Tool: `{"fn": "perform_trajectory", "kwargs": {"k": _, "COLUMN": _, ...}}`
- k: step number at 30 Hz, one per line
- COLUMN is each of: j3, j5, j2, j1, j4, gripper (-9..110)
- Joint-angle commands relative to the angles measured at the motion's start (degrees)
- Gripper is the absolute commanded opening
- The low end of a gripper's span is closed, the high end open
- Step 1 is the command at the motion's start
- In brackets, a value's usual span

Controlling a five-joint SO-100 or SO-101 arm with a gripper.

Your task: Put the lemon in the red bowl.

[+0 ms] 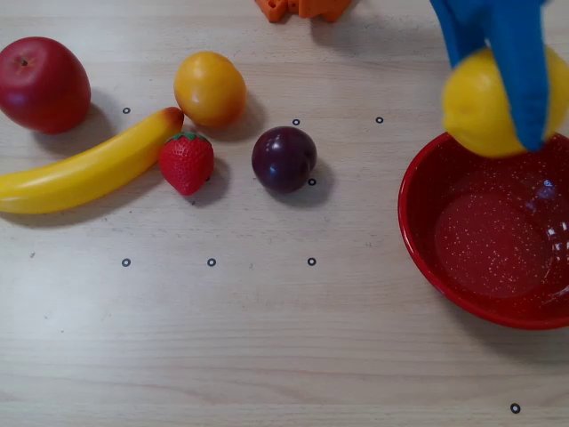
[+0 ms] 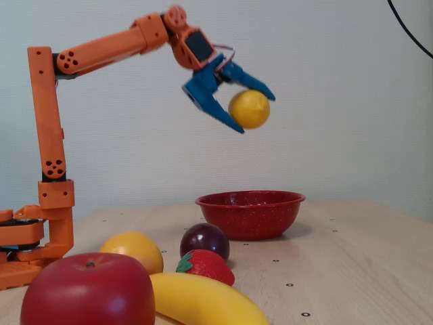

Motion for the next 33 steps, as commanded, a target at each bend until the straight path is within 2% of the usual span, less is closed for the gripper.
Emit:
{"fn": "perform_trajectory", "kwargs": {"k": 1, "j3": 0.53, "j5": 3.25, "j2": 8.61, "j1": 3.25, "j4": -6.15, "gripper": 0}}
{"fn": "perform_trajectory", "kwargs": {"k": 8, "j3": 12.57, "j5": 7.56, "j2": 7.12, "j1": 6.77, "j4": -21.88, "gripper": 0}}
{"fn": "perform_trajectory", "kwargs": {"k": 14, "j3": 18.54, "j5": 9.84, "j2": 3.43, "j1": 8.17, "j4": -29.53, "gripper": 3}}
{"fn": "perform_trajectory", "kwargs": {"k": 20, "j3": 20.04, "j5": 9.23, "j2": -1.76, "j1": 8.35, "j4": -32.52, "gripper": 5}}
{"fn": "perform_trajectory", "kwargs": {"k": 25, "j3": 19.34, "j5": 8.96, "j2": -6.86, "j1": 8.26, "j4": -34.45, "gripper": 0}}
{"fn": "perform_trajectory", "kwargs": {"k": 33, "j3": 16.52, "j5": 9.76, "j2": -15.47, "j1": 8.26, "j4": -35.95, "gripper": 3}}
